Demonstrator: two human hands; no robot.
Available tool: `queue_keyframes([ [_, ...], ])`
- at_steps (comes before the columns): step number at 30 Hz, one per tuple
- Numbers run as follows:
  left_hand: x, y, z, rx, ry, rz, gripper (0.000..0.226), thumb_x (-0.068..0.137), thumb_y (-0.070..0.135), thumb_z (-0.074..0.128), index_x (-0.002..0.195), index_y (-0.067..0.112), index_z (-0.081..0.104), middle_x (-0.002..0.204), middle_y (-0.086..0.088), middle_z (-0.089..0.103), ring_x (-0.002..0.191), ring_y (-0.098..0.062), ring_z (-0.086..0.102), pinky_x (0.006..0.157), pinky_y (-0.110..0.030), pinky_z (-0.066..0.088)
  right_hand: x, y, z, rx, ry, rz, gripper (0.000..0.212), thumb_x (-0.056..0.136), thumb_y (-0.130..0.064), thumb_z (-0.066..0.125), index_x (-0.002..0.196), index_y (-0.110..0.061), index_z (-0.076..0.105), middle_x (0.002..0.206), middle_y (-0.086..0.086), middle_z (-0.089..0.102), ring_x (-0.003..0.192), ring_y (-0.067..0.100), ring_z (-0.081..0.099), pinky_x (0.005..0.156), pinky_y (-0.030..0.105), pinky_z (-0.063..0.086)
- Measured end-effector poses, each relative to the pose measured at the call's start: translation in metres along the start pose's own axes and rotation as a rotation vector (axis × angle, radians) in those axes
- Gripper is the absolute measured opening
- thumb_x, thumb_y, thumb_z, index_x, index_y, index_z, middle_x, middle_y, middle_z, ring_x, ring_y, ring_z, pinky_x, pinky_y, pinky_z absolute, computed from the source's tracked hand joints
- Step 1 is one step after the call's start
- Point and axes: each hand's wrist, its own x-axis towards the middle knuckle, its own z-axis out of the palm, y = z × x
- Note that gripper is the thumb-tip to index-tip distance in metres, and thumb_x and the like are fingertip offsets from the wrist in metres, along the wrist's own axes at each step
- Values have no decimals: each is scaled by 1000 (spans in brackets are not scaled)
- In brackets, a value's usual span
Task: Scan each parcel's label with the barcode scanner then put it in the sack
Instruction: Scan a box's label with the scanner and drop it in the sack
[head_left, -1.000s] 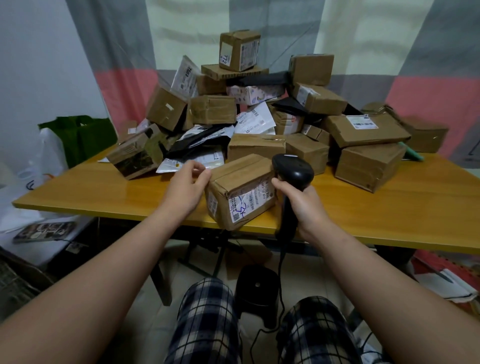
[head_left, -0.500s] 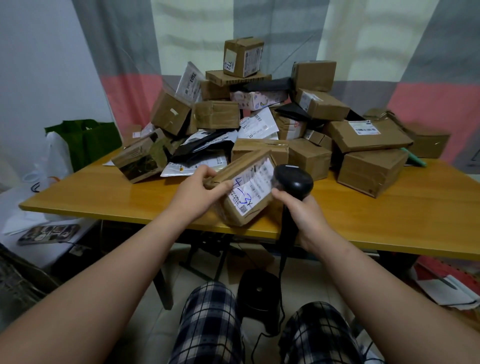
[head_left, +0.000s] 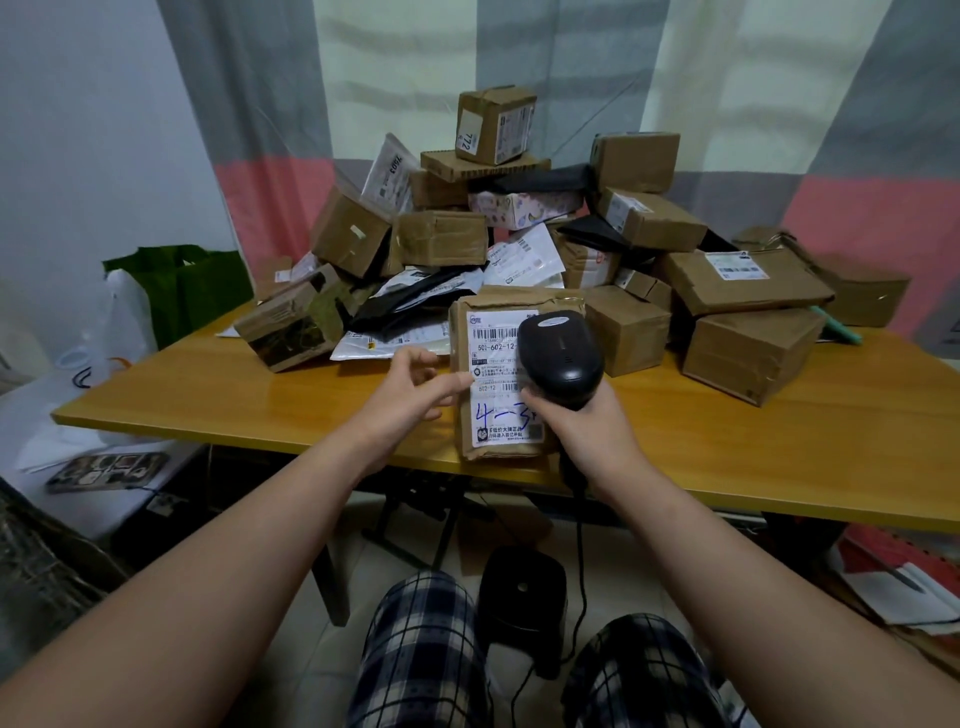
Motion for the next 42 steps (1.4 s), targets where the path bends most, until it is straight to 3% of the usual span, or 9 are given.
queue_keyframes([
  [4,4,-4,2,76,-84,-5,76,80,29,74,140,31,27,114,6,61,101,-4,58,76,-18,40,-1,-3,-3,26,-1,16,48,79,-3,76,123,-9,57,109,-2,67,103,10,64,85,20,54],
  [8,12,-8,1,62,74,21,80,76,31,79,139,27,29,121,-2,58,108,-12,57,90,-28,45,4,-21,-15,-118,58,-2,43,80,-23,78,113,-26,51,98,-19,57,91,-6,54,78,13,44],
  [11,20,-11,-3,61,157,-20,86,75,34,80,141,26,26,128,-4,54,115,-18,53,89,-31,39,2,-50,-30,-214,-6,58,26,81,-36,74,93,-16,62,72,-4,61,66,17,63,67,38,57],
  [14,26,-13,-5,53,198,-46,91,73,36,81,143,24,24,133,-10,53,117,-22,54,91,-32,41,-6,-79,-35,-224,-154,73,19,86,-29,69,79,-13,61,62,10,60,53,26,62,52,34,55],
  [29,27,-12,0,8,218,-65,91,75,35,80,144,24,21,137,-14,52,121,-27,54,99,-41,43,-15,-96,-37,-269,-174,41,18,88,-25,66,81,-9,62,58,9,59,50,26,60,51,34,54],
  [35,18,-13,-5,-20,259,13,85,76,35,78,142,22,26,125,-7,60,109,-18,59,76,-22,44,-10,-93,-21,-241,-187,1,23,88,-23,67,84,-1,65,58,12,58,48,27,59,49,35,53],
  [38,5,-8,-18,-5,321,77,77,79,34,76,139,23,28,114,2,58,94,-1,58,64,-9,40,-3,-90,1,-233,-230,-31,21,87,-23,68,80,-4,65,58,12,58,48,27,59,48,35,53],
  [40,-7,-8,-35,9,379,117,80,78,34,77,140,23,28,113,7,52,89,6,54,64,-7,41,4,-87,23,-241,-267,-64,19,85,-25,69,79,-8,65,57,11,59,48,31,60,49,39,54],
  [42,-23,-13,-59,-4,450,141,87,73,37,81,140,26,28,119,5,53,97,-3,59,72,-13,45,8,-84,53,-239,-321,-95,16,83,-26,72,76,-14,64,53,3,59,48,33,61,49,43,54],
])
